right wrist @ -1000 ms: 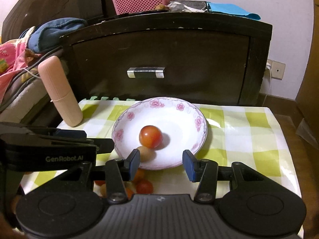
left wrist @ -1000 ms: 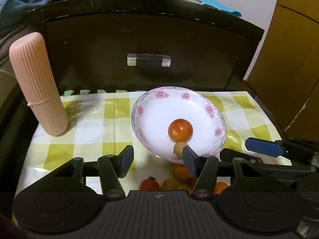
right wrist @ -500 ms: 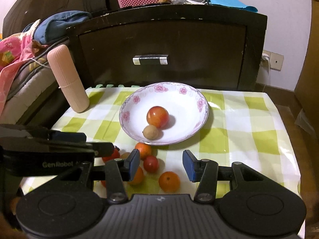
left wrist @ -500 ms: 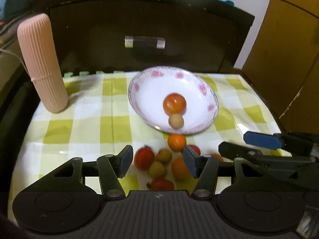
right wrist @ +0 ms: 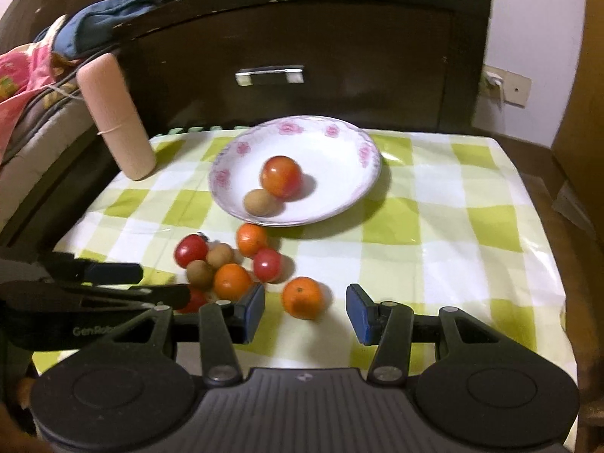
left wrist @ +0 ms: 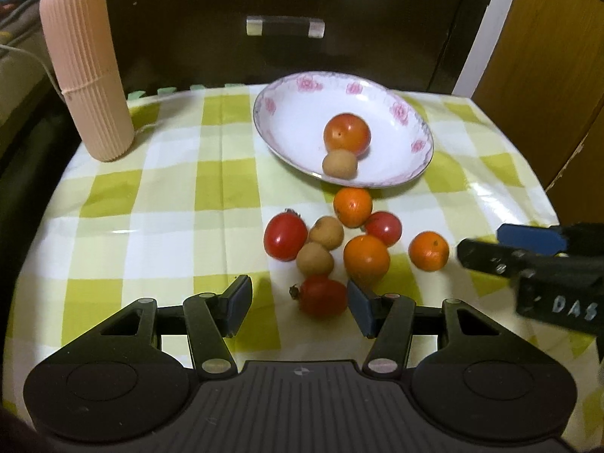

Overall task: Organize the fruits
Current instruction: 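Withdraw both open grippers from the bowl back toward the fruit cluster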

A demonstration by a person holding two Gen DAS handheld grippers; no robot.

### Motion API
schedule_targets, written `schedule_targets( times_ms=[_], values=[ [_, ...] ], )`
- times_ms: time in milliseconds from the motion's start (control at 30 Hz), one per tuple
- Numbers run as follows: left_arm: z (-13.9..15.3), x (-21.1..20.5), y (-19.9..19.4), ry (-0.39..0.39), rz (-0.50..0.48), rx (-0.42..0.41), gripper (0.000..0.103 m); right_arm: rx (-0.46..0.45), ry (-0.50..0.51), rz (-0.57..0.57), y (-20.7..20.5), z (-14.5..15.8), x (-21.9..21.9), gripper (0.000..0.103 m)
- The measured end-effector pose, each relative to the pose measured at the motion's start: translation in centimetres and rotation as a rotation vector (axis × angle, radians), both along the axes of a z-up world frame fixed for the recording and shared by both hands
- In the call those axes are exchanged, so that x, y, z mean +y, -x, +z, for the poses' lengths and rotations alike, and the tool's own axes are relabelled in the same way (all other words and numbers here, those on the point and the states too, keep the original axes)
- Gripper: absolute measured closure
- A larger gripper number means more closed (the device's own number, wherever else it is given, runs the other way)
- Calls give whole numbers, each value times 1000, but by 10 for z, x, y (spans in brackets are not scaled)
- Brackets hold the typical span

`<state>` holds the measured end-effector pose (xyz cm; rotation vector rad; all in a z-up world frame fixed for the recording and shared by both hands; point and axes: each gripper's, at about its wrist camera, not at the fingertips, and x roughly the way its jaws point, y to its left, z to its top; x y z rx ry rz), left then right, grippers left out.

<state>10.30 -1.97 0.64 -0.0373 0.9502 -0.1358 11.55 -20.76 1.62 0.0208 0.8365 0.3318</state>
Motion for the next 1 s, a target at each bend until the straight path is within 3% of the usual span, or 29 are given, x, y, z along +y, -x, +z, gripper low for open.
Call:
schedule_targets(
  times_ms=[133,433,667,767,1000],
  values=[
    [-8,-7,1,-41,-25,-9,38,24,0,-21,-4,-7,-8,57],
    [-20,-13,-3,-49,-41,-7,39,47,0,-30,-7,-15,-12,57],
    [-20,-15,-4,-47,-42,-17,46,56,-2,-33,-11,-18,-12,57],
    [-19,-16,-2,-46,-50,-20,54,60,-2,-31,-12,-19,-11,57],
    [-18,-15,-2,-27,-50,-14,55,68,2,-29,-14,-23,-9,57]
  ],
)
